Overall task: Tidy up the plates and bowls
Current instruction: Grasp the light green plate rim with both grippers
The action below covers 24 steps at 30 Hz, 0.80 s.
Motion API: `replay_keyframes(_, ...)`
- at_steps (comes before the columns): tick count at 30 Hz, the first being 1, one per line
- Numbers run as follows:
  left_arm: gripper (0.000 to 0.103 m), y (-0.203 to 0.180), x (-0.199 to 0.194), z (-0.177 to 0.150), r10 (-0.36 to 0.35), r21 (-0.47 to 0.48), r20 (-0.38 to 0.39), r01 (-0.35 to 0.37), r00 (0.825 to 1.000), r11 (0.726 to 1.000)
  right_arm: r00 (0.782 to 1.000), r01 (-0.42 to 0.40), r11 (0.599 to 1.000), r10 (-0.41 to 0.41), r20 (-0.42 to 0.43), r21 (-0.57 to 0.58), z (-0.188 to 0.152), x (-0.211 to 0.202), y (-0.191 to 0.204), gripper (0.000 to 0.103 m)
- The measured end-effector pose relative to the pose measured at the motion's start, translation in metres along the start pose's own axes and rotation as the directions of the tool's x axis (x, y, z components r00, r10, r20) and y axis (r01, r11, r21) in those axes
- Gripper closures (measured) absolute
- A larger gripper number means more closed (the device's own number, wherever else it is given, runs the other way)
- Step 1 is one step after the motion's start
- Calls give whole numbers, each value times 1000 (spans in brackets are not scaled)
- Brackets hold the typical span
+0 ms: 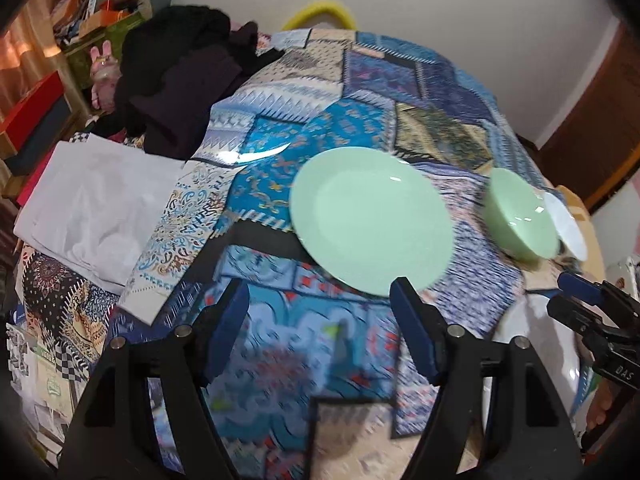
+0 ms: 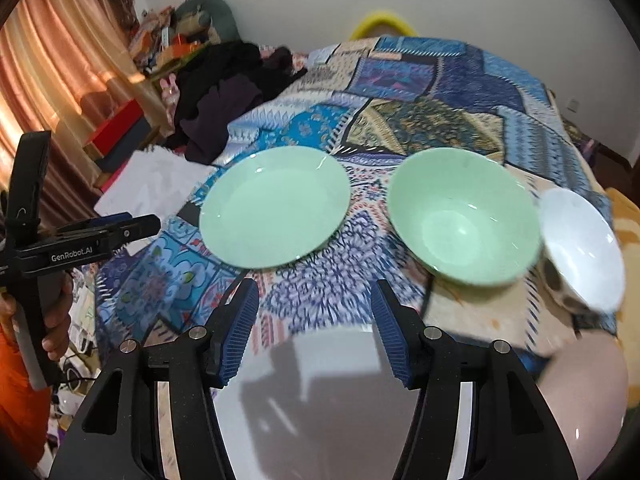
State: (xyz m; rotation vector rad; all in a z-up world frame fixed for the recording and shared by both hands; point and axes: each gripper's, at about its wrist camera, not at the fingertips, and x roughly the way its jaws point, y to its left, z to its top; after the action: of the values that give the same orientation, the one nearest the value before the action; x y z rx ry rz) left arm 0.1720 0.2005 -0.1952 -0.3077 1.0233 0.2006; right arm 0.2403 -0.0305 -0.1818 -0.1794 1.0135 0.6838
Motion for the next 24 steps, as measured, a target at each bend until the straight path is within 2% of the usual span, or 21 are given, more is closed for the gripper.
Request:
replay_keyframes(8, 31, 21, 56, 25, 6, 3, -85, -6, 996, 1000, 993, 4, 1000, -6, -120, -16, 21, 55, 2, 49)
replay_keyframes(10, 31, 24, 68, 30, -8, 8, -100, 9, 995, 1000, 990, 1, 1000, -3, -142, -17, 24, 63, 2, 52)
replay_keyframes(11, 34, 25, 75, 33, -10, 12, -109, 11, 994, 1000, 987, 7, 1000, -10, -157, -19, 25, 68, 2, 55)
replay_keyframes(13, 41, 25, 84, 37, -14, 12, -124, 16, 992, 1000, 985, 9, 1000, -12, -175, -19, 26, 74, 1, 56)
replay_keyframes(15, 54, 26, 94, 40, -40, 11, -144, 42, 989, 999, 983, 13, 1000, -16, -183, -20, 27, 79, 2, 60)
replay_keyframes(17, 62, 26, 103, 43, -51, 15, -153, 54, 987, 998, 982, 20, 999, -24, -189, -27, 29, 83, 3, 61)
replay_keyframes(19, 66, 23, 108, 47, -51, 25, -147, 55, 988, 998, 982, 23, 999, -27, -188, -25, 30, 87, 4, 62)
replay_keyframes(21, 72, 21, 111, 49, -55, 34, -141, 60, 989, 998, 980, 5, 1000, -9, -200, -17, 30, 92, 4, 69)
replay_keyframes(24, 76, 17, 116, 52, -70, 55, -143, 79, 987, 995, 980, 8, 1000, -10, -198, -8, 31, 92, 4, 70)
